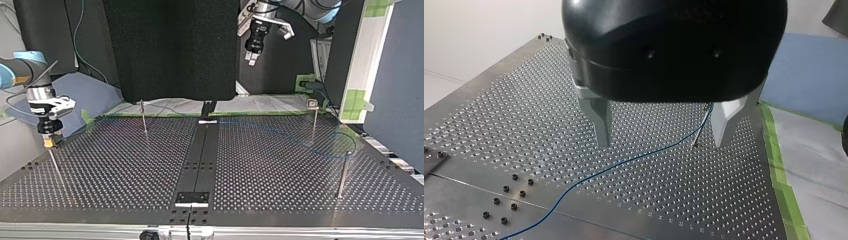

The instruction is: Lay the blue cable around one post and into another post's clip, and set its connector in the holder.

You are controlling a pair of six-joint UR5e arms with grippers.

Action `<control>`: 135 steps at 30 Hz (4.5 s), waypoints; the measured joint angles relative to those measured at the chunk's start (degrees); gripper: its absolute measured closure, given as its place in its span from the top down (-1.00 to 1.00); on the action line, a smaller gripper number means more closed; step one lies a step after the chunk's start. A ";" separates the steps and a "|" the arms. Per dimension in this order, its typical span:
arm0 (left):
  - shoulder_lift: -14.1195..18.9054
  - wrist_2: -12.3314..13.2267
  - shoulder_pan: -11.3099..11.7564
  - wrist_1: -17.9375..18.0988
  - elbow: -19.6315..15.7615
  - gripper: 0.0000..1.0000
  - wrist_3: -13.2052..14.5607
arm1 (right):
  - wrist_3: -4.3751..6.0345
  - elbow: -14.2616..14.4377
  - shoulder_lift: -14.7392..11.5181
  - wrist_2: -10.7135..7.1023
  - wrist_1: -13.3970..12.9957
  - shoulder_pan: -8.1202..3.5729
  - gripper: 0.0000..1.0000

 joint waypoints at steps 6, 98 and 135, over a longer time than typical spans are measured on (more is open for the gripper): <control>0.00 0.01 0.00 -0.03 0.06 0.98 0.02 | -0.10 -0.12 0.08 -0.27 -0.09 0.05 -0.97; -0.03 0.04 0.00 -0.04 0.45 0.98 -0.18 | 0.05 -0.29 0.89 1.00 -2.24 0.00 -0.97; -0.01 0.01 0.01 -0.18 0.47 0.98 -0.27 | -0.30 -0.71 0.96 0.85 -1.76 -0.12 -0.47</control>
